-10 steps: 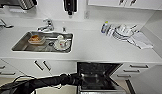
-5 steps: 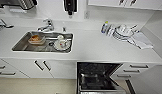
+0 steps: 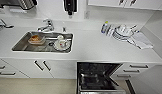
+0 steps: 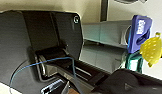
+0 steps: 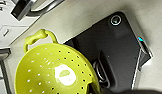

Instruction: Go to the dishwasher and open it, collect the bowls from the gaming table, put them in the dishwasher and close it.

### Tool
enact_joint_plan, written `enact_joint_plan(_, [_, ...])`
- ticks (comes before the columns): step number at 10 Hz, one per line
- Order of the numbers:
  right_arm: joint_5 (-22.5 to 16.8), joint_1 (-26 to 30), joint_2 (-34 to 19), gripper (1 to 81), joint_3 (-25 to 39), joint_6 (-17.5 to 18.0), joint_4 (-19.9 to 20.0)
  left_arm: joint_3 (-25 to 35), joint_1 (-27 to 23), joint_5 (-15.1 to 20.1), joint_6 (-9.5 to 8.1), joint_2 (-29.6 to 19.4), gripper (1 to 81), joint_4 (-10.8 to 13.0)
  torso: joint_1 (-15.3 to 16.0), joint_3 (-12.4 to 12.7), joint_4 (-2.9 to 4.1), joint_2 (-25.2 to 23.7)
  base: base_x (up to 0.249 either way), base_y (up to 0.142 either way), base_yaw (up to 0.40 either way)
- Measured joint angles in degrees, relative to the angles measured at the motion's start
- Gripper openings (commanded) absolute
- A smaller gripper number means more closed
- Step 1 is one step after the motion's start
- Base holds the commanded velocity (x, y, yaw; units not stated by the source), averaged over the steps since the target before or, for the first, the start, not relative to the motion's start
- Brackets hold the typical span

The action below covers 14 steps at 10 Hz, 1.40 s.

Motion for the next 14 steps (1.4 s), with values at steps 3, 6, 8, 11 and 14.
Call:
enact_joint_plan(3, [-4.08, 8.52, -1.79, 1.0, 5.33, 0.13, 1.84, -12.87, 8.14, -9.18, 0.07, 1.66, 81.1, 2.35, 0.0, 0.0, 0.0, 0.0, 0.0, 0.0, 0.0])
enact_joint_plan(6, [-5.88, 16.54, -3.17, 1.0, 8.58, 0.3, 5.32, -25.94, 14.81, -19.42, 0.43, 5.34, 81.1, 4.46, 0.0, 0.0, 0.0, 0.0, 0.0, 0.0, 0.0])
enact_joint_plan(8, [-7.33, 20.83, -2.54, 1.0, 9.68, 0.33, 7.86, -31.26, 18.97, -23.75, 0.68, 10.42, 81.1, 5.84, 0.0, 0.0, 0.0, 0.0, 0.0, 0.0, 0.0])
enact_joint_plan(11, [-10.3, 28.09, 3.54, 1.0, 7.42, 0.38, 11.3, -40.38, 24.3, -26.86, 0.85, 18.77, 81.1, 8.19, 0.0, 0.0, 0.0, 0.0, 0.0, 0.0, 0.0])
enact_joint_plan(14, [-14.87, 32.39, 12.51, 1.0, -1.32, 0.5, 13.39, -51.38, 26.22, -28.07, 1.21, 26.19, 81.1, 8.9, 0.0, 0.0, 0.0, 0.0, 0.0, 0.0, 0.0])
